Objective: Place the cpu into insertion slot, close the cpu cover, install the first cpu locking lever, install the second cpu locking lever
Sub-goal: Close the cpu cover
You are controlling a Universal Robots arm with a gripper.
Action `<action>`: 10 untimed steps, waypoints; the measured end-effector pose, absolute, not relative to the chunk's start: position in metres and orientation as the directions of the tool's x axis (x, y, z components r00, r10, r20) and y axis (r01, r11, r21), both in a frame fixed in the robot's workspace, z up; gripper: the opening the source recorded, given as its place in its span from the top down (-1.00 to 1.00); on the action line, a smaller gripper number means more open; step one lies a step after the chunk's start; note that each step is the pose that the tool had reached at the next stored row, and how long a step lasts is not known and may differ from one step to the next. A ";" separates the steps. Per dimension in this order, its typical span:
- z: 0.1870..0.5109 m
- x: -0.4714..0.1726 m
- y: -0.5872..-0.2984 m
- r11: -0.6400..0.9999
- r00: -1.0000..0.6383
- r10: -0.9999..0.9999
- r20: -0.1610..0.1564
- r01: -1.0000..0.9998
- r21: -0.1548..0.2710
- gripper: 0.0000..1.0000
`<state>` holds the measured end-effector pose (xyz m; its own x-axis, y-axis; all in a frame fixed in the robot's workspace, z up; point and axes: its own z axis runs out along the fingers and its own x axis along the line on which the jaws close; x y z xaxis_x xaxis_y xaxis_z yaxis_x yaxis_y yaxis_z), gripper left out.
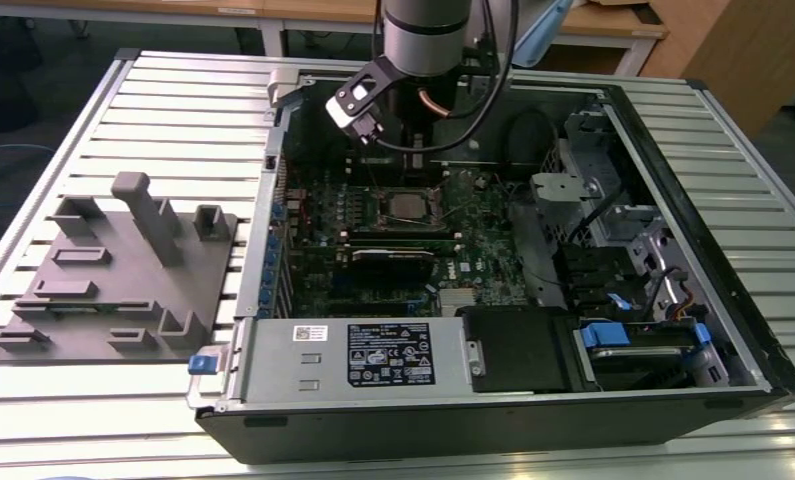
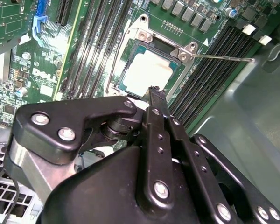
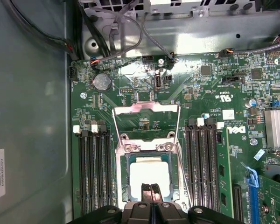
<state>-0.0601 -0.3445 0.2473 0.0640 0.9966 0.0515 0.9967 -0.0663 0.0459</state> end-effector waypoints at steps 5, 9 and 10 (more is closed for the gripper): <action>0.253 -0.060 -0.345 -0.066 0.064 0.997 0.052 0.997 0.046 0.79; 0.258 -0.060 -0.345 -0.066 0.064 0.997 0.052 0.997 0.046 0.79; 0.259 -0.060 -0.345 -0.066 0.064 0.997 0.052 0.997 0.046 0.79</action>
<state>-0.0601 -0.3445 0.2593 0.0640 0.9966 0.0516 0.9967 -0.0663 0.0459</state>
